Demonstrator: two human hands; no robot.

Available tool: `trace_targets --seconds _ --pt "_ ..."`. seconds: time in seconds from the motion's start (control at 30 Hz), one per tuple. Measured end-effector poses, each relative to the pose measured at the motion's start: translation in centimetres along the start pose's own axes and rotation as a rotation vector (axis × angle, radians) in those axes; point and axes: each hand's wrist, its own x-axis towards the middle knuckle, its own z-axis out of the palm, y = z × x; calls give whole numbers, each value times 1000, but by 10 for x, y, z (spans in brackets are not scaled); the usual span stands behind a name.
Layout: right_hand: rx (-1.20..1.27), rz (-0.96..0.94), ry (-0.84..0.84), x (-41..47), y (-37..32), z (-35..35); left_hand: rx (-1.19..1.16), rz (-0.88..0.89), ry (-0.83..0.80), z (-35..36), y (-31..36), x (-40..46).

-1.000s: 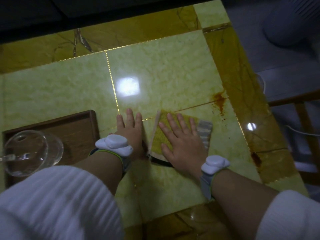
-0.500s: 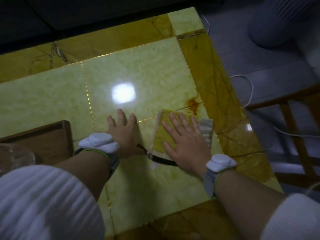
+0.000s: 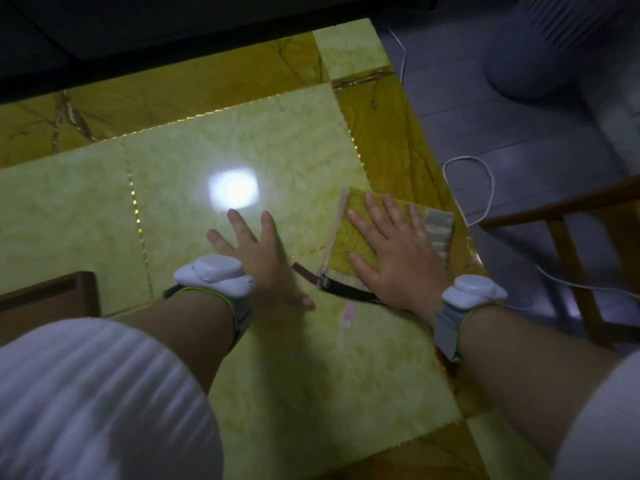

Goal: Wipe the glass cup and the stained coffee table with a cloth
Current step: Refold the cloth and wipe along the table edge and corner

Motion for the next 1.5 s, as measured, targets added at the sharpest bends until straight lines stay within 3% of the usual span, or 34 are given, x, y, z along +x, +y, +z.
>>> trace_targets --seconds 0.17,0.37,0.47,0.63,0.77,0.9,1.07,1.33,1.5 --pt "-12 73 11 14 -19 -3 33 -11 -15 0 -2 5" --pt "-1 -83 -6 -6 -46 9 -10 -29 82 5 -1 9" --pt "0 -166 -33 -4 -20 3 4 -9 5 1 -3 8" --pt "-30 2 -49 40 10 -15 11 -1 -90 -5 -6 5" --pt "-60 78 -14 66 -19 -12 -1 14 -69 -2 -5 5" --pt "-43 -83 -8 32 -44 -2 -1 7 -75 -3 -7 6" --pt "-52 -245 -55 21 -7 -6 -6 14 -89 -3 -11 10" --pt "-67 37 -32 83 -24 -14 2 -9 -60 4 -8 12" --pt "-61 -122 -33 48 -51 -7 -6 5 -81 0 -9 9"
